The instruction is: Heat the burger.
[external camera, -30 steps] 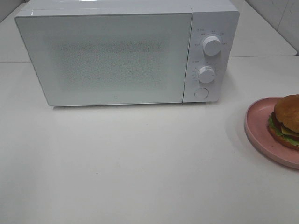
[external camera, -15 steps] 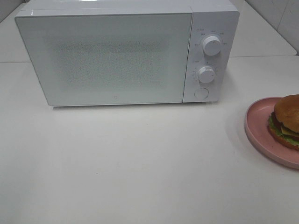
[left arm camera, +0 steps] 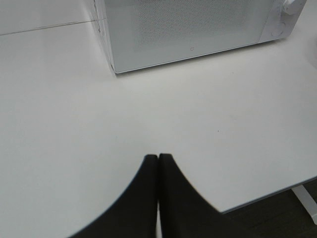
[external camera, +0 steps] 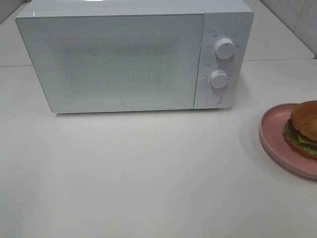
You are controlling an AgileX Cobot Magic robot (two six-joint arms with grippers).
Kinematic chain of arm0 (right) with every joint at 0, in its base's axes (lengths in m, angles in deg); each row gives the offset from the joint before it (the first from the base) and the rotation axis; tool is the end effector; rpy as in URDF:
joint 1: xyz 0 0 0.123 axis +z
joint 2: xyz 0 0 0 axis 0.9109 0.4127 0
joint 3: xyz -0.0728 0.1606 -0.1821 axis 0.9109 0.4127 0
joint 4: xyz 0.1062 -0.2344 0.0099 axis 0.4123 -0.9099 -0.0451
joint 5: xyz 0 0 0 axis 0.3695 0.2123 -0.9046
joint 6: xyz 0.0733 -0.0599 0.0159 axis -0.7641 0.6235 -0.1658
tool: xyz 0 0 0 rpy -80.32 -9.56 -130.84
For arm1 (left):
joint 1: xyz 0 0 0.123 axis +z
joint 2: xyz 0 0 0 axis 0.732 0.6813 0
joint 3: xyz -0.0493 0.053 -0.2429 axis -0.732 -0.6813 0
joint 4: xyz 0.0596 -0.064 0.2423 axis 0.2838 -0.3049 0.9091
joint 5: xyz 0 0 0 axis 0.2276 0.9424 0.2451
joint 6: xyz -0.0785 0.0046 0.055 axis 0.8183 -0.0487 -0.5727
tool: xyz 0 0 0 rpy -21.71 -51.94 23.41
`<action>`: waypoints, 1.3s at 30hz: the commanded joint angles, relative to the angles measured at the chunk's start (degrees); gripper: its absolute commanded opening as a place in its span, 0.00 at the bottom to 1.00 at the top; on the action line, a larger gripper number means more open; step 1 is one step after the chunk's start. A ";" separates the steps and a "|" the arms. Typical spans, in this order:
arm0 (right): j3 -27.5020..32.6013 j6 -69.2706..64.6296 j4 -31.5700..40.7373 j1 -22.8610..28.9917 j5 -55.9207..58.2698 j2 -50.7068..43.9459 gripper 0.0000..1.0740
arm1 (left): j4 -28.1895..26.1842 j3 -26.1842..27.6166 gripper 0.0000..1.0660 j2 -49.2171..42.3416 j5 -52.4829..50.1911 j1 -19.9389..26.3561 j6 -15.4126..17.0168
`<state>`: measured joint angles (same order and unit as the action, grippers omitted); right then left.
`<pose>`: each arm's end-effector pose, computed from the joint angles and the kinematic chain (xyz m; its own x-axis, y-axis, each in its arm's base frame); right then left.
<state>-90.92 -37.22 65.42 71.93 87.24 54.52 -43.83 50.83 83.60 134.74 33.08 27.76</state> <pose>0.0377 0.0049 0.2818 -0.4192 0.0297 -0.9074 -0.0854 0.9937 0.0720 0.0356 -0.0206 0.2798 -0.4405 0.1443 -0.8861 0.3563 0.9340 -0.0250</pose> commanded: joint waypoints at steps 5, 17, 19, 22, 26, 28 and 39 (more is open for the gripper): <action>0.11 0.92 0.34 -0.34 -0.80 -1.60 0.64 | -0.23 -0.11 0.00 -0.40 -0.92 0.17 0.11; 0.11 0.80 0.34 -5.56 -0.80 -1.60 0.64 | -0.17 -0.11 0.00 -0.40 -0.92 12.03 0.11; 0.11 0.80 0.34 -6.25 -0.80 -1.60 0.64 | -0.23 -0.11 0.00 -0.40 -0.92 12.95 0.11; 0.11 0.80 0.34 -6.59 -0.80 -1.60 0.64 | -0.23 -0.11 0.00 -0.40 -0.92 13.58 0.11; 0.11 0.80 0.34 -6.59 -0.80 -1.60 0.64 | -0.23 -0.11 0.00 -2.46 -0.92 13.52 0.11; 0.11 0.80 0.34 -6.59 -0.80 -1.60 0.64 | -0.23 -0.11 0.00 -3.38 -0.92 13.52 0.11; 0.11 0.80 0.34 -6.70 -0.80 -1.60 0.64 | -0.29 -0.06 0.00 -3.21 -0.92 13.52 0.11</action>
<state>-90.92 -37.22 65.42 65.68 87.24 54.52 -43.88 50.77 81.93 134.63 46.37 27.76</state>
